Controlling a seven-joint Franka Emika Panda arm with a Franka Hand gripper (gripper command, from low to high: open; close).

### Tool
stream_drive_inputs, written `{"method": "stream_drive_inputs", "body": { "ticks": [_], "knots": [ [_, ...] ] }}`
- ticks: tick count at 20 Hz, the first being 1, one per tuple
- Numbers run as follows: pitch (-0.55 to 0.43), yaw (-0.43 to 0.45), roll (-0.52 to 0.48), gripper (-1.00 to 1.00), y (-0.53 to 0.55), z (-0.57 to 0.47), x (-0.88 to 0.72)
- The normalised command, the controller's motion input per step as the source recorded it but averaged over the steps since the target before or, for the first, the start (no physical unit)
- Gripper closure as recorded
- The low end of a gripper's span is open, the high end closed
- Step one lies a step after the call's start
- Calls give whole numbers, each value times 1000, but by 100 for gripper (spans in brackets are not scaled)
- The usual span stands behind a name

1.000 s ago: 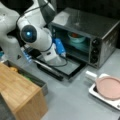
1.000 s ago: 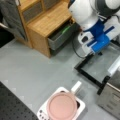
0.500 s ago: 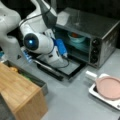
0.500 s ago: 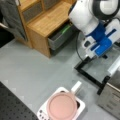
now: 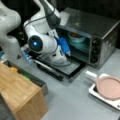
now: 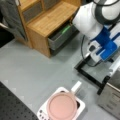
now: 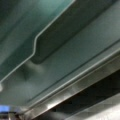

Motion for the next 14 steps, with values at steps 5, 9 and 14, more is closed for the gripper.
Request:
{"method": "stream_drive_inputs", "body": {
  "ticks": [5, 9, 14],
  "knots": [
    [-89, -24, 122, -100, 140, -107, 125],
    [-110, -40, 117, -100, 171, -155, 128],
    [-119, -37, 134, -100, 155, -151, 114]
  ]
}}
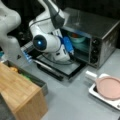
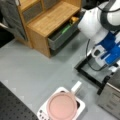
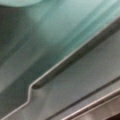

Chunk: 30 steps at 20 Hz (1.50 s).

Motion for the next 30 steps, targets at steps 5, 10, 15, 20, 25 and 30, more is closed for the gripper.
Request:
{"method": "stream_drive_inputs", "body": {
  "ticks": [5, 10, 15, 20, 25, 30],
  "knots": [
    [-100, -30, 136, -100, 114, -128, 99],
    [-101, -30, 100, -100, 87, -120, 92],
    [-101, -39, 101, -100, 94, -103, 93],
    [-90, -59, 92, -100, 91, -63, 75],
    [-75, -80, 62, 100, 114, -29, 41],
    [-65, -87, 48, 100, 90, -19, 12]
  ]
}}
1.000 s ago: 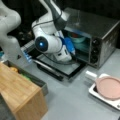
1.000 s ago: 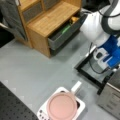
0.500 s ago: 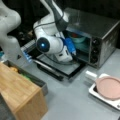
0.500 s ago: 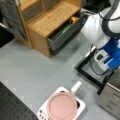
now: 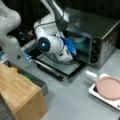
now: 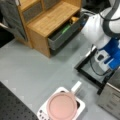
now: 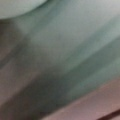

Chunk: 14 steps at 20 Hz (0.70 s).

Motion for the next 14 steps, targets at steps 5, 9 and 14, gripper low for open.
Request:
{"method": "stream_drive_inputs", "body": {
  "ticks": [5, 9, 14],
  "knots": [
    [-66, -92, 34, 100, 76, -17, -14],
    [-75, -101, 36, 100, 114, -41, -21],
    [-72, -118, 37, 100, 101, -58, 0]
  ]
}}
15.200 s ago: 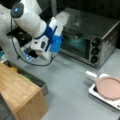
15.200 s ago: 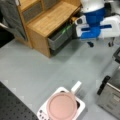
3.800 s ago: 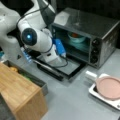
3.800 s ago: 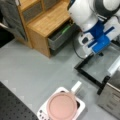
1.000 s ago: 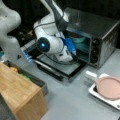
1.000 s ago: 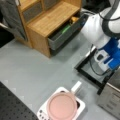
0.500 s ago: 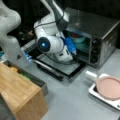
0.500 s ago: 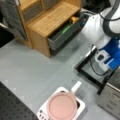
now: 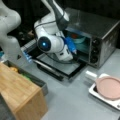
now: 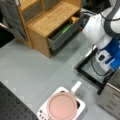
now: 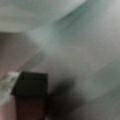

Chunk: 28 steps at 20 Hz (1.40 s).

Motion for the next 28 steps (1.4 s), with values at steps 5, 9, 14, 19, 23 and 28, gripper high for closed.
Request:
{"method": "stream_drive_inputs", "body": {
  "ticks": [5, 9, 14, 19, 23, 28],
  "knots": [
    [-90, -104, -8, 100, 12, -69, 42],
    [-80, -82, -51, 100, -133, -32, 88],
    [-86, -39, -74, 100, -275, 16, 165],
    [-82, 24, -82, 100, -311, 49, 242],
    [-70, 99, -94, 100, -334, 83, 275],
    [-44, 155, -102, 100, -285, 119, 240]
  ]
}}
